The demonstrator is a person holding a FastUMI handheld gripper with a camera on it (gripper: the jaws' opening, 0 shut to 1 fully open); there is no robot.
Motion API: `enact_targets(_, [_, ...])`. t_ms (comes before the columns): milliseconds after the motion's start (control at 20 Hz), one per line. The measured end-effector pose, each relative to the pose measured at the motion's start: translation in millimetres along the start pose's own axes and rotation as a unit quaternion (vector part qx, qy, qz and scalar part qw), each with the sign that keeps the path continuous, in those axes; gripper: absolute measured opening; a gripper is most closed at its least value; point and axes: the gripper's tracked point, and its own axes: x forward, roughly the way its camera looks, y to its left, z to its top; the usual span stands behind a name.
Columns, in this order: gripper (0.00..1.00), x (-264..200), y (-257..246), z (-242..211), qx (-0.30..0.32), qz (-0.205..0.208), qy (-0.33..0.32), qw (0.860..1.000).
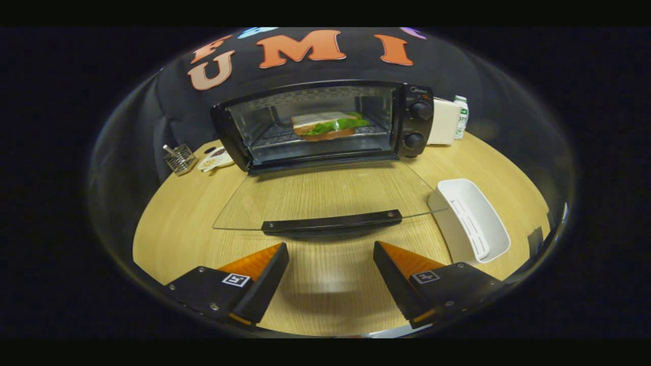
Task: Open the toaster oven, put the food inside, and close the toaster oven door.
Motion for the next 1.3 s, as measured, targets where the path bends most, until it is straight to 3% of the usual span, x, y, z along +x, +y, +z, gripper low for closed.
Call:
enact_targets(350, [1.00,19,-9,4,-0.033,-0.017,0.006,0.999])
enact_targets(600, [1.00,8,-7,16,-0.026,-0.012,-0.006,1.000])
enact_targets(1300, [1.00,-22,0,119,-0.004,-0.001,-0.091,0.996])
